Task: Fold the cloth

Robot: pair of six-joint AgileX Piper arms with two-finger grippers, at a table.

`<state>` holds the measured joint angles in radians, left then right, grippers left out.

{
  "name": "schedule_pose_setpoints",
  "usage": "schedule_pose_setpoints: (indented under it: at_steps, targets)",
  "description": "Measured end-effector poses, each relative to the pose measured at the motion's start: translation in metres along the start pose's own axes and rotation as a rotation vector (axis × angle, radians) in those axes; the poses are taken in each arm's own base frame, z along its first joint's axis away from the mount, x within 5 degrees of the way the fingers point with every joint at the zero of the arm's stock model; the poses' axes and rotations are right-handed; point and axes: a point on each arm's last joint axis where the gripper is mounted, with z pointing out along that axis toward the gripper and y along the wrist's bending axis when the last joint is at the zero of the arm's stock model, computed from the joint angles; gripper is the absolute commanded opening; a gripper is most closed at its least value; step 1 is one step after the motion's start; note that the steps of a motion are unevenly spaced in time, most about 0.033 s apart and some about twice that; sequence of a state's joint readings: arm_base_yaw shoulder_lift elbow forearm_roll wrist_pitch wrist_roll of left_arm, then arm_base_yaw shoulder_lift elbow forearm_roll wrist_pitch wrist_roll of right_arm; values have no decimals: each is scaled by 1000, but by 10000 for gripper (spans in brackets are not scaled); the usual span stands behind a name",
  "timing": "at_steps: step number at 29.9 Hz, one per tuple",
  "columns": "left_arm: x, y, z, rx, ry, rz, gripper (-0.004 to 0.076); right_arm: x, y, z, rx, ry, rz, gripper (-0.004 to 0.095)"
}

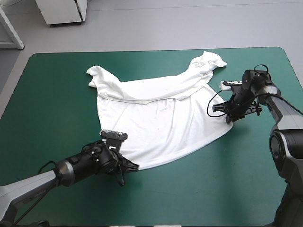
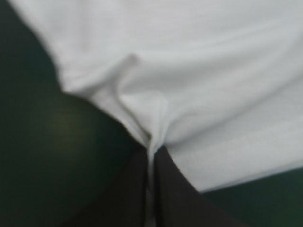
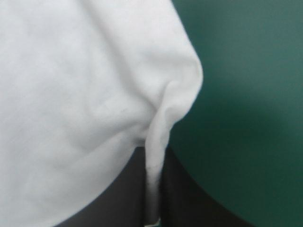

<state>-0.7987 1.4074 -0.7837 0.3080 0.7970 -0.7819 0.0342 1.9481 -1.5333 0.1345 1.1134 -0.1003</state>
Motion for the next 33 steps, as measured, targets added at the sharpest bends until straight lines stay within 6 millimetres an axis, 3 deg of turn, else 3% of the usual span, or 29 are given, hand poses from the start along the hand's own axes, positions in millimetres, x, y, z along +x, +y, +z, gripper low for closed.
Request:
schedule_pose_setpoints:
  at_steps: [3, 6, 10, 15, 21, 25, 29, 33]
  targets:
    - [-20, 19, -23, -86, -20, 5, -6, -1, 6, -23, -25, -58, -6, -19]
    - [-49, 35, -61, -72, -117, -4, -6, -1, 13, -68, -37, -166, -19, -19]
    - [-87, 62, -121, -75, -241, -13, -6, 9, 25, -139, -60, -340, -43, -19]
    - [-117, 86, -214, -78, -480, 20, -8, 34, 41, -233, -101, -604, -75, -19]
    - [-113, 104, -321, -65, -810, 39, -9, 75, 57, -332, -138, -928, -108, -19]
    - [-100, 117, -374, -93, -1011, 22, -9, 104, 67, -386, -167, -1151, -147, -18]
    - [-94, 127, -404, -176, -1143, 39, -9, 133, 73, -428, -165, -1354, -178, -16]
    - [-102, 128, -413, -242, -1182, 73, -9, 159, 76, -455, -160, -1492, -198, -16]
